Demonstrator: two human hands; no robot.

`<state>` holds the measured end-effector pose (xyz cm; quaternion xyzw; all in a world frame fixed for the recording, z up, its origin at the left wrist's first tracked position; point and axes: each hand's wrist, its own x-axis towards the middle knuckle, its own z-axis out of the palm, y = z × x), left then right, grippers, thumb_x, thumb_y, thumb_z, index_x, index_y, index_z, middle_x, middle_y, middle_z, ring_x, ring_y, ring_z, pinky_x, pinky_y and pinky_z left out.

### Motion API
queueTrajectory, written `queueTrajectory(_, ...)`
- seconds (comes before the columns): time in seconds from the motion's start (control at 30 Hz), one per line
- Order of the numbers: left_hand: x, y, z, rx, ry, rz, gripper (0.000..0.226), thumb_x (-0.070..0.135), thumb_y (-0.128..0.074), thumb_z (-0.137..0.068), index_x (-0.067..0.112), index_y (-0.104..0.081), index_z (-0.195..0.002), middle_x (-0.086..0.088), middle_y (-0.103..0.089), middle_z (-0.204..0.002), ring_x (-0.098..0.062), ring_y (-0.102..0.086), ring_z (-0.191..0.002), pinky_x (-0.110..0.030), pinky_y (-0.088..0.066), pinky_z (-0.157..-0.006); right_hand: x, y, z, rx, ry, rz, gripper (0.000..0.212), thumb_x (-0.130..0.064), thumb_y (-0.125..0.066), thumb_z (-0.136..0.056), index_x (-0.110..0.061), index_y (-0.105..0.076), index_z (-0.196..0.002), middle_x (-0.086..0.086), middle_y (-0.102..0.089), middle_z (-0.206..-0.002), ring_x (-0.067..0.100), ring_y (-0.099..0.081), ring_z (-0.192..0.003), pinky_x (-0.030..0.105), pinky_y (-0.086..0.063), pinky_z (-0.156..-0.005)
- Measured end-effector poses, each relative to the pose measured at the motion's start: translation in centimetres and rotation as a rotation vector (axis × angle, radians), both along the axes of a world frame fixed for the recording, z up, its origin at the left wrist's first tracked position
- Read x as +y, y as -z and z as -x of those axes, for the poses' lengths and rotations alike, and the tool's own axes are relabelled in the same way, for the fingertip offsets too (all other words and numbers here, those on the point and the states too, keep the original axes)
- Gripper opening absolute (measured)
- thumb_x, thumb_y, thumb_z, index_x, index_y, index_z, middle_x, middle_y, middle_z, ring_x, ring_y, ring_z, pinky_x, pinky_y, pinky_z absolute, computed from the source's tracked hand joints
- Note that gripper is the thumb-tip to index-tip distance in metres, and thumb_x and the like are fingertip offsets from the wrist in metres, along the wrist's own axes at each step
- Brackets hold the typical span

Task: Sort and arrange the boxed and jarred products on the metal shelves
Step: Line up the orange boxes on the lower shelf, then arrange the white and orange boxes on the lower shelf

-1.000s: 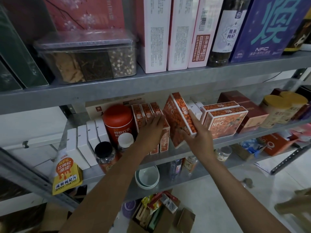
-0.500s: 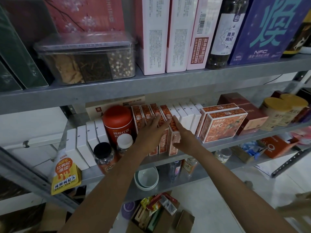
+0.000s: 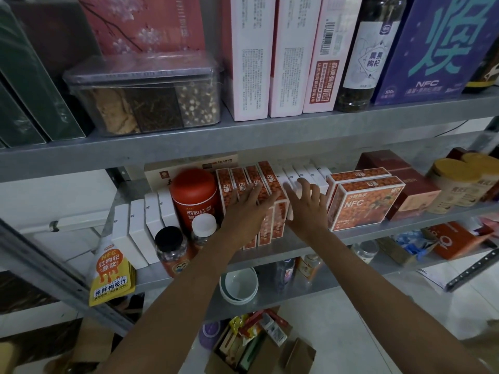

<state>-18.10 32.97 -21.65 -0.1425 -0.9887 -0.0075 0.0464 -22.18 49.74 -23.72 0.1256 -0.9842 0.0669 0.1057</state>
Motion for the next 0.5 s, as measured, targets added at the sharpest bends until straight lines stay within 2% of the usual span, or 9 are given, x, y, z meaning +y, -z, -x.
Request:
queueTrajectory(0.07, 0.0, 0.1, 0.0, 0.011, 0.0, 0.007, 0.085, 0.021, -0.057, -0.096, 0.034, 0.003, -0.155, -0.01, 0.007, -0.163, -0.031, 0.009, -0.15, -0.055, 0.003, -0.12, 0.3, 0.4, -0.2, -0.039, 0.005, -0.013, 0.081, -0.052, -0.064, -0.086, -0.024, -0.023, -0.151, 0.01, -0.019, -0.156, 0.033, -0.019, -0.143, 0.046, -0.02, -0.116)
queueTrajectory(0.13, 0.0, 0.2, 0.1, 0.013, -0.005, 0.005, 0.085, 0.02, -0.057, -0.096, 0.035, 0.003, -0.155, -0.01, 0.007, -0.163, -0.03, 0.009, -0.15, -0.054, 0.003, -0.12, 0.2, 1.0, -1.1, 0.047, -0.008, 0.128, 0.063, -0.037, -0.069, -0.086, -0.017, -0.043, -0.14, 0.014, -0.036, -0.148, 0.034, -0.033, -0.136, 0.046, -0.026, -0.112)
queueTrajectory(0.2, 0.1, 0.2, 0.1, 0.008, -0.012, 0.005, 0.085, 0.018, -0.056, -0.096, 0.036, 0.003, -0.154, -0.01, 0.008, -0.163, -0.03, 0.009, -0.15, -0.054, 0.004, -0.119, -0.1, 1.8, -2.0, 0.174, 0.014, 0.266, 0.04, -0.028, -0.068, -0.088, -0.009, -0.057, -0.121, 0.016, -0.053, -0.131, 0.034, -0.048, -0.121, 0.045, -0.038, -0.102)
queueTrajectory(0.27, 0.1, 0.3, 0.2, 0.003, -0.016, 0.01, 0.087, 0.02, -0.058, -0.095, 0.037, 0.004, -0.154, -0.009, 0.008, -0.163, -0.03, 0.01, -0.15, -0.053, 0.005, -0.118, -0.2, 2.2, -2.8, 0.187, 0.062, 0.437, 0.03, -0.033, -0.063, -0.092, -0.009, -0.059, -0.108, 0.013, -0.063, -0.112, 0.028, -0.058, -0.103, 0.041, -0.048, -0.088)
queueTrajectory(0.37, 0.1, 0.4, 0.2, 0.007, -0.016, 0.006, 0.087, 0.022, -0.058, -0.095, 0.037, 0.003, -0.154, -0.009, 0.007, -0.163, -0.029, 0.01, -0.15, -0.052, 0.007, -0.117, -0.4, 2.1, -3.2, 0.069, 0.144, 0.665, 0.034, -0.042, -0.059, -0.093, -0.011, -0.054, -0.106, 0.008, -0.066, -0.101, 0.023, -0.065, -0.088, 0.032, -0.05, -0.074)
queueTrajectory(0.43, 0.1, 0.4, 0.1, 0.007, -0.018, 0.011, 0.085, 0.023, -0.057, -0.096, 0.037, 0.003, -0.154, -0.009, 0.006, -0.164, -0.029, 0.009, -0.15, -0.052, 0.007, -0.117, -0.4, 1.9, -3.4, 0.037, 0.186, 0.767, 0.038, -0.041, -0.061, -0.092, -0.011, -0.052, -0.112, 0.009, -0.068, -0.103, 0.025, -0.067, -0.09, 0.027, -0.047, -0.072)
queueTrajectory(0.5, 0.1, 0.3, 0.1, 0.011, -0.021, 0.02, 0.084, 0.022, -0.056, -0.097, 0.037, 0.004, -0.154, -0.008, 0.006, -0.164, -0.029, 0.008, -0.15, -0.052, 0.007, -0.117, -0.2, 1.7, -4.0, 0.032, 0.22, 0.843, 0.042, -0.038, -0.064, -0.091, -0.01, -0.051, -0.121, 0.011, -0.067, -0.111, 0.028, -0.067, -0.098, 0.028, -0.048, -0.077)
